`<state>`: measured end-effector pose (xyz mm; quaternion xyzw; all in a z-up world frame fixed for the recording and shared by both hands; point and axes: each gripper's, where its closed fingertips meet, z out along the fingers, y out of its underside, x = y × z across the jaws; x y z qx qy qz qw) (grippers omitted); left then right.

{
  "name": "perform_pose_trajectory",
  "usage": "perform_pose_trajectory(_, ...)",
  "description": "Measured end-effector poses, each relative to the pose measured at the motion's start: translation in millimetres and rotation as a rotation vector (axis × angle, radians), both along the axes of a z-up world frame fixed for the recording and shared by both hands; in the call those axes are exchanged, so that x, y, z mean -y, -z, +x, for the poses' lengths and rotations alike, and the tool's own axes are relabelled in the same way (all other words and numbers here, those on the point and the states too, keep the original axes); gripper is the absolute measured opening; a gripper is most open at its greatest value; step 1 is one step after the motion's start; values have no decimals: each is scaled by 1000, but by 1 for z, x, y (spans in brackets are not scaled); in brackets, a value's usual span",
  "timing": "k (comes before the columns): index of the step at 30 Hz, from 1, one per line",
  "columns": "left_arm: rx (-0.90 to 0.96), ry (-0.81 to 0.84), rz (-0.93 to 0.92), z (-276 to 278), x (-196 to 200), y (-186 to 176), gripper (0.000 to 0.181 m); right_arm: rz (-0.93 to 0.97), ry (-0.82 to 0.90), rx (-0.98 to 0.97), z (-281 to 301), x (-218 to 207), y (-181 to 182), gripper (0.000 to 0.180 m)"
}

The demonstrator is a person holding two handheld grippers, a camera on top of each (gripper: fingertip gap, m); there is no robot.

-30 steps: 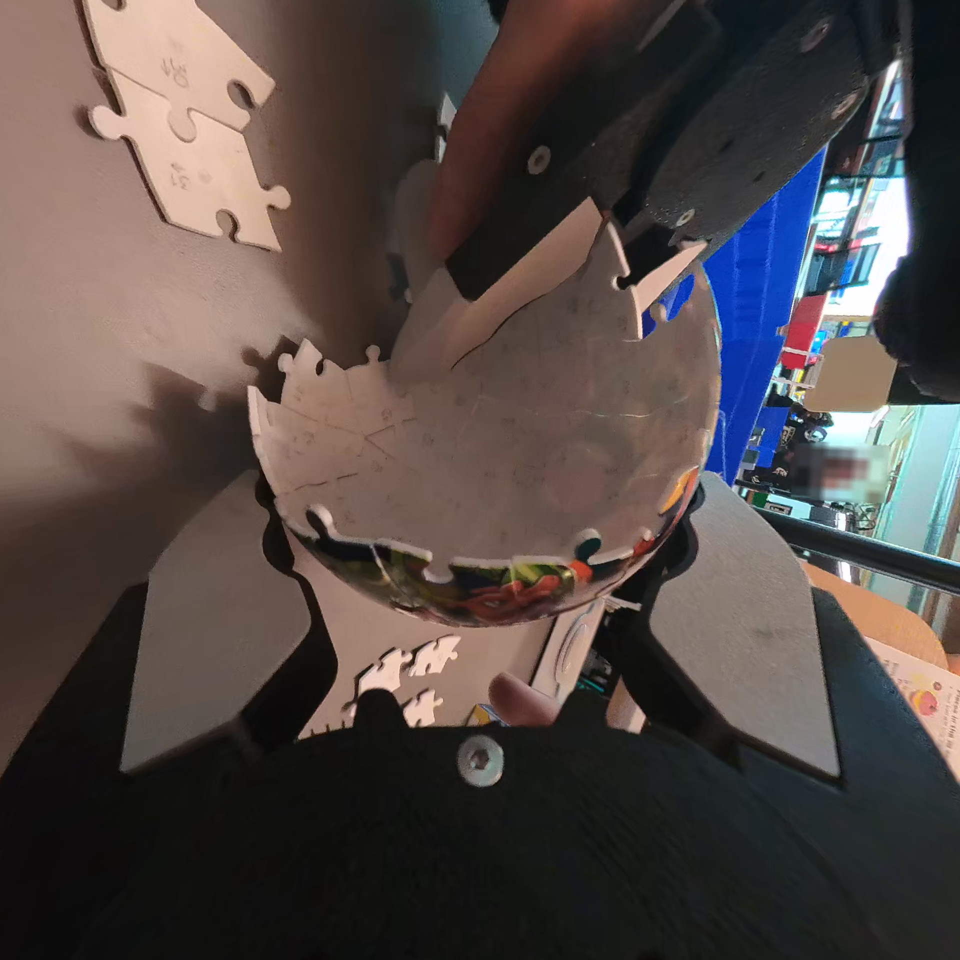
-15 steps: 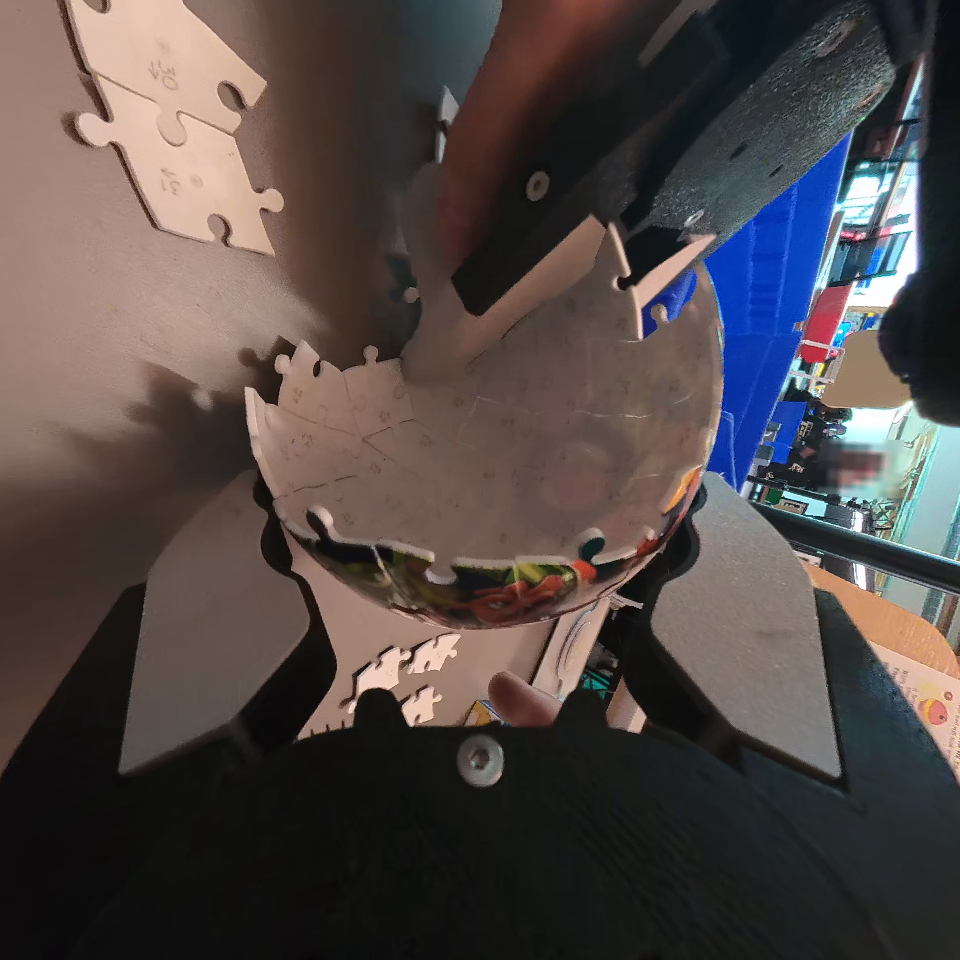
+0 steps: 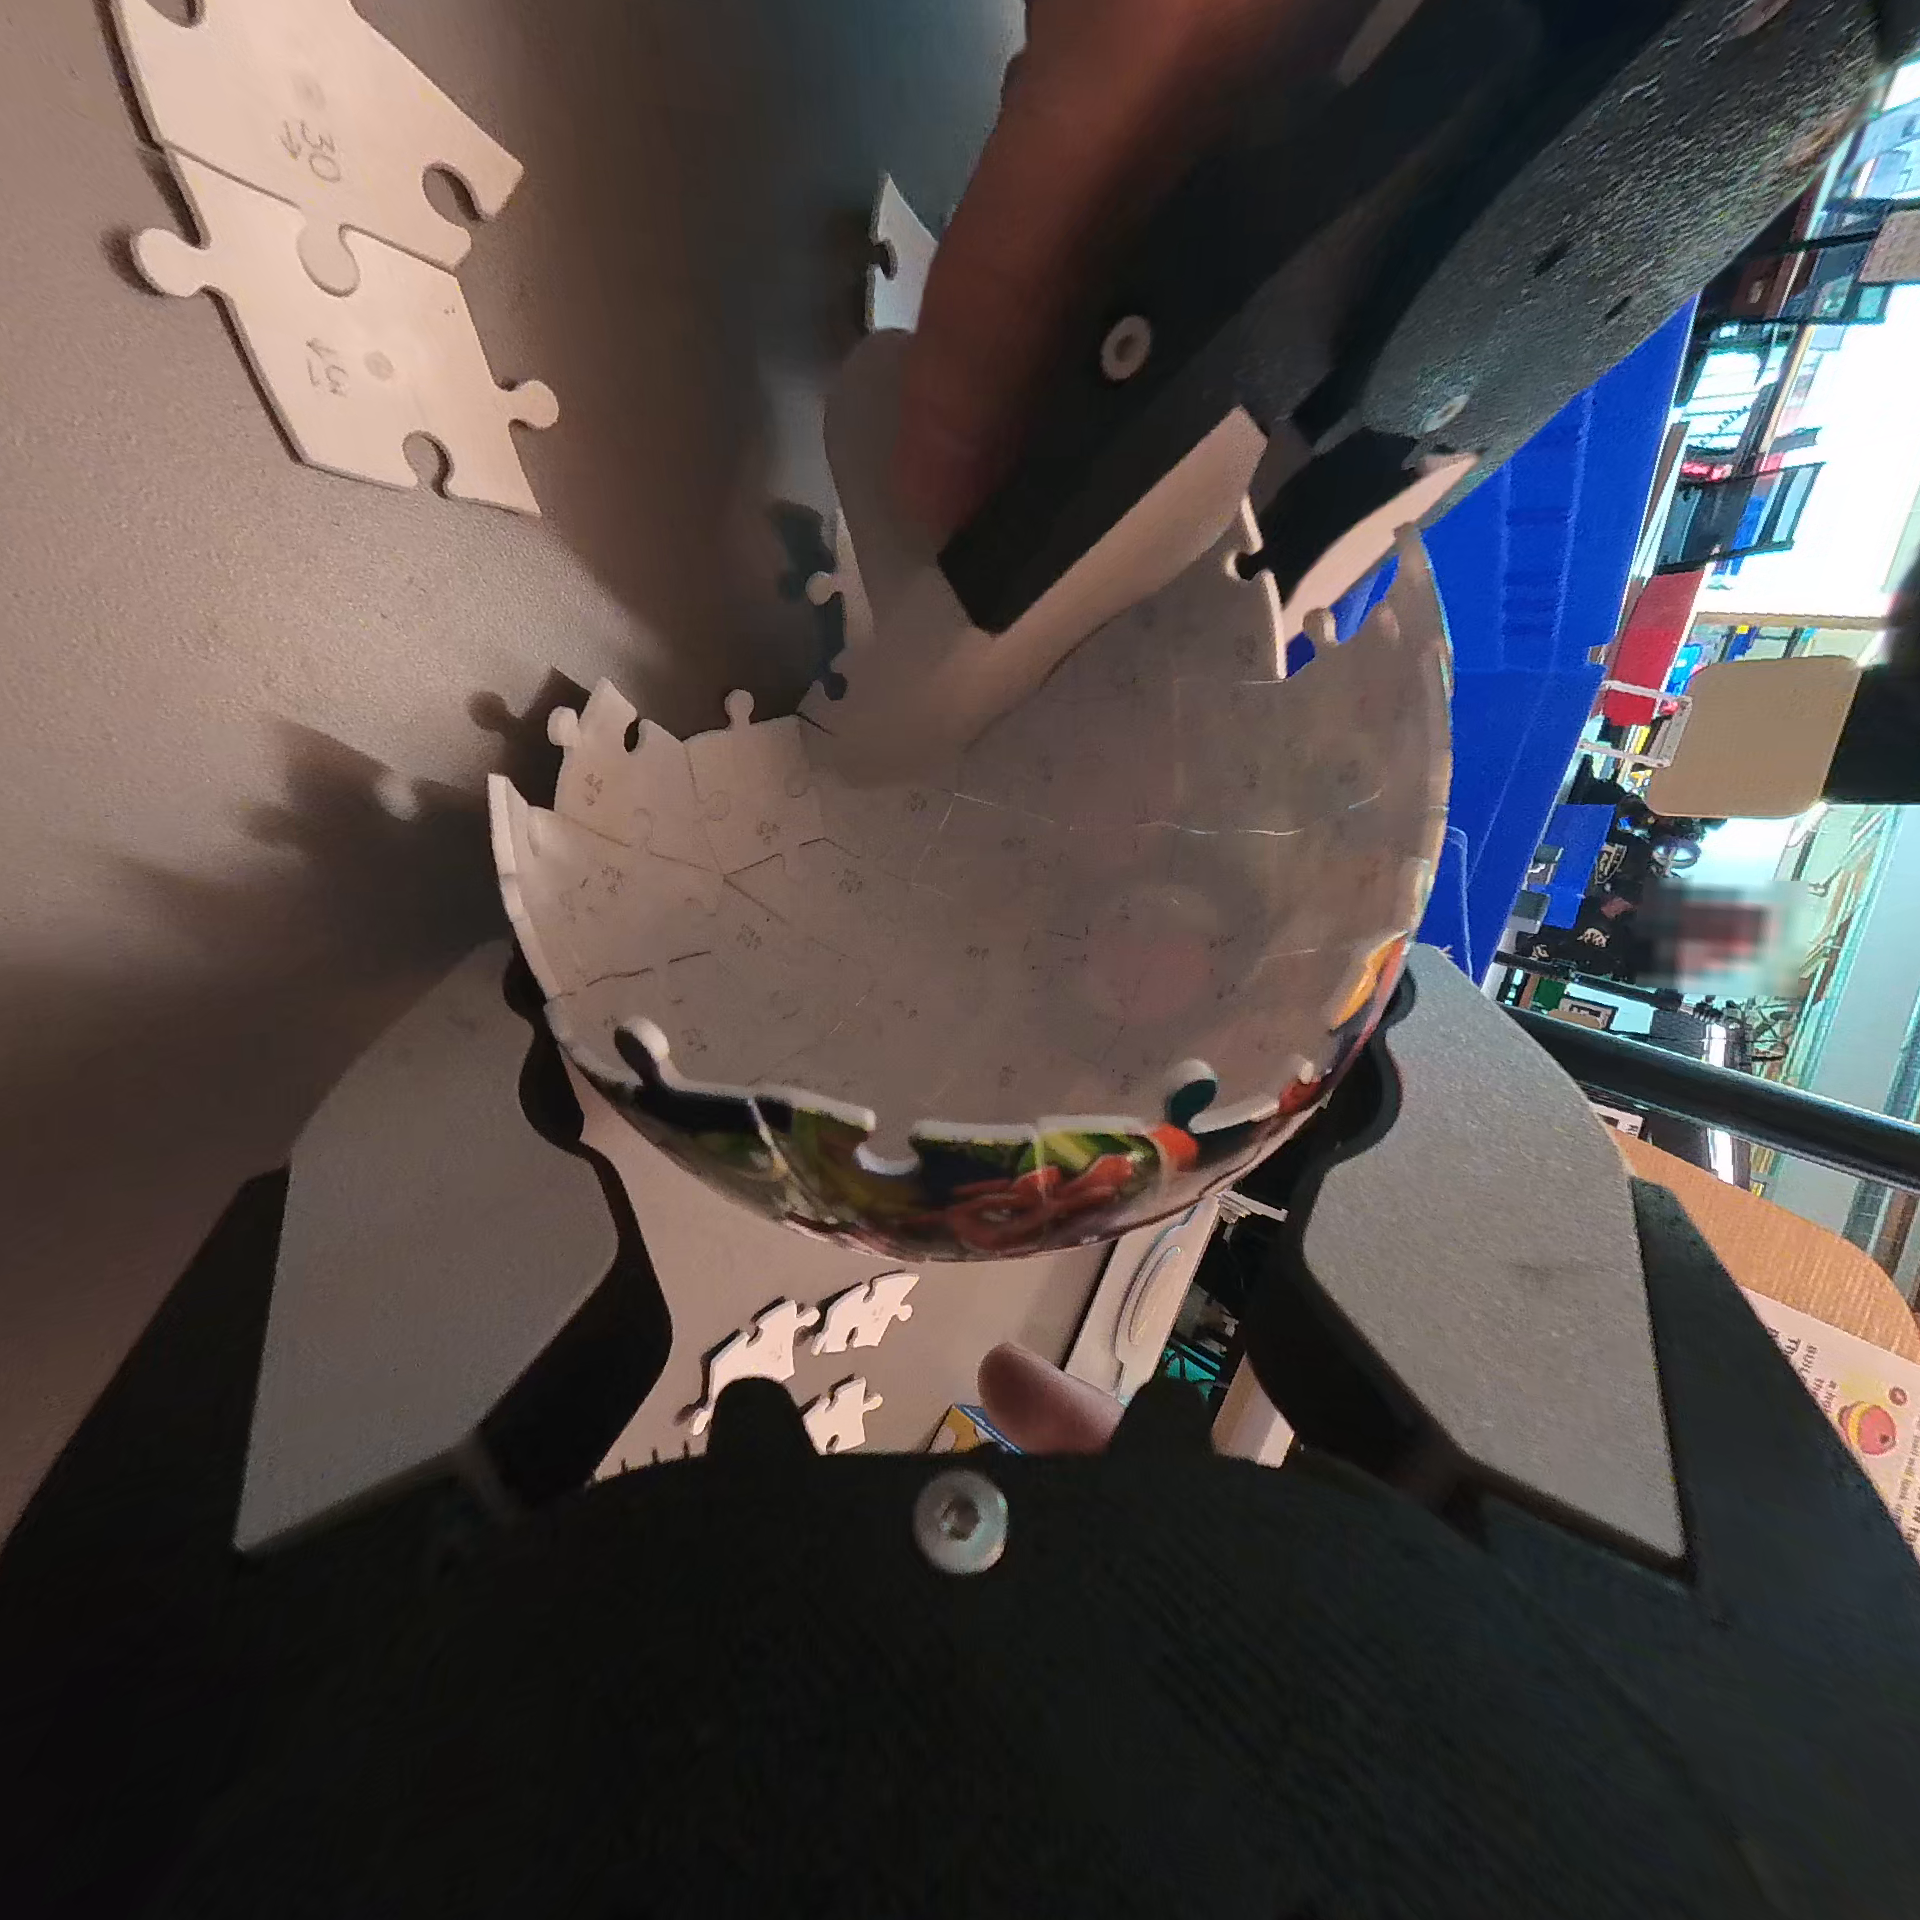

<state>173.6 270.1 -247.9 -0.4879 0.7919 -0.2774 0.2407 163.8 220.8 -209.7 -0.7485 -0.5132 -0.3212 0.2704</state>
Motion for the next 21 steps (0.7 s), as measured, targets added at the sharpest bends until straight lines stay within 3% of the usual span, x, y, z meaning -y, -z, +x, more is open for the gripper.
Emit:
perform_pose_trajectory(1, -35, 3, 27, -2, -2, 7, 90, 0, 0, -1, 0, 0, 0, 143)
perform_pose_trajectory(7, 2, 21, -42, -1, 7, -2, 88, -3, 4, -3, 0, -1, 0, 143)
perform_pose_trajectory(12, 1, -3, 51, 1, -2, 2, 93, -8, 5, 3, 0, -1, 0, 143)
perform_pose_trajectory(14, 24, 4, 18, 2, 1, -3, 84, -10, 3, 2, 0, -1, 0, 143)
perform_pose_trajectory(21, 24, 13, 12, 1, 2, -2, 87, -23, 3, -8, 0, -3, 0, 143)
